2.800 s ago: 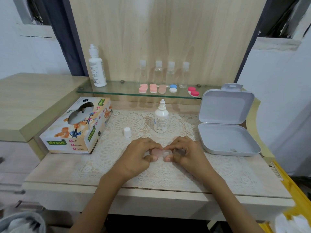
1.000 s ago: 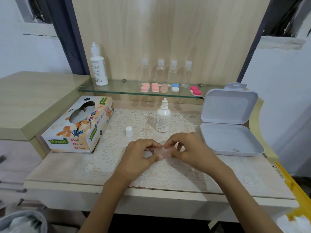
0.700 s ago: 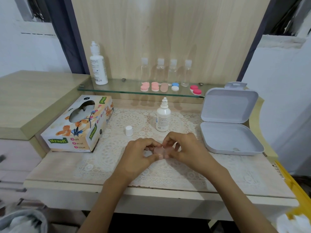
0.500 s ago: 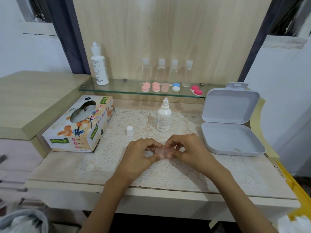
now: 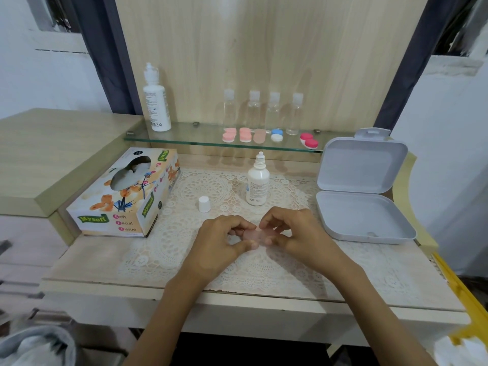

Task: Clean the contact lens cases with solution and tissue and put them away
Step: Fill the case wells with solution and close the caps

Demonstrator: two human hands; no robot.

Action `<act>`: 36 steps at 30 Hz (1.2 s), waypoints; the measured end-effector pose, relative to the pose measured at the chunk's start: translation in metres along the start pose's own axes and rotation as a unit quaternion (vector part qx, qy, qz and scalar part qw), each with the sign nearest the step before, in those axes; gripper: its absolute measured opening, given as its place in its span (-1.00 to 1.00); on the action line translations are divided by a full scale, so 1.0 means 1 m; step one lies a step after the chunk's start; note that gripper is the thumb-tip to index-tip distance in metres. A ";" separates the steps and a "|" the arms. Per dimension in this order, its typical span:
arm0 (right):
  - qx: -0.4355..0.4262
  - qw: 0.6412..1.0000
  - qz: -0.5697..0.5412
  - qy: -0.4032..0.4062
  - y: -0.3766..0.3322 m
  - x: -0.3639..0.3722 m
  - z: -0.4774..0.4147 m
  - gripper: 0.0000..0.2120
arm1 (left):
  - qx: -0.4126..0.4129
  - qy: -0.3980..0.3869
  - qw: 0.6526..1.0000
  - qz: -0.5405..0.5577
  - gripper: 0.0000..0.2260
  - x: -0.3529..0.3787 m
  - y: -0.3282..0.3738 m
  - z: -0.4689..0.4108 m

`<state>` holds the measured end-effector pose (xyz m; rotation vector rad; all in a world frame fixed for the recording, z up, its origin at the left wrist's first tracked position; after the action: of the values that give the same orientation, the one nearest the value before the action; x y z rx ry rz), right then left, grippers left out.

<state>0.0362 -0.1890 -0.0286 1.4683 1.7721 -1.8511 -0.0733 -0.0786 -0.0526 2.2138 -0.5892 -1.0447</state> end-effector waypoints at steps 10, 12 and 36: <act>-0.006 0.998 0.067 0.014 0.013 0.004 0.001 -0.54 | 0.006 0.002 1.000 -0.010 -0.75 -0.001 0.001 0.000; -0.013 0.999 0.036 -0.015 0.011 0.004 0.005 -0.48 | 0.007 0.004 1.000 -0.008 -0.75 -0.001 0.001 -0.001; -0.012 0.998 0.057 0.018 0.019 0.007 0.002 -0.74 | 0.001 0.004 1.000 -0.006 -0.73 0.000 0.000 0.000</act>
<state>0.0452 -0.1926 -0.0471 1.5674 1.6832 -1.7530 -0.0737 -0.0785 -0.0527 2.2257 -0.5753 -1.0400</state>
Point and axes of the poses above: each hand's wrist, its own z-axis away from the middle knuckle, its own x-axis out of the palm, y = z × x, the point moved 5 cm from there along -z, towards the middle knuckle, and after that the axes turned 12 degrees about x, right-handed, at the moved point
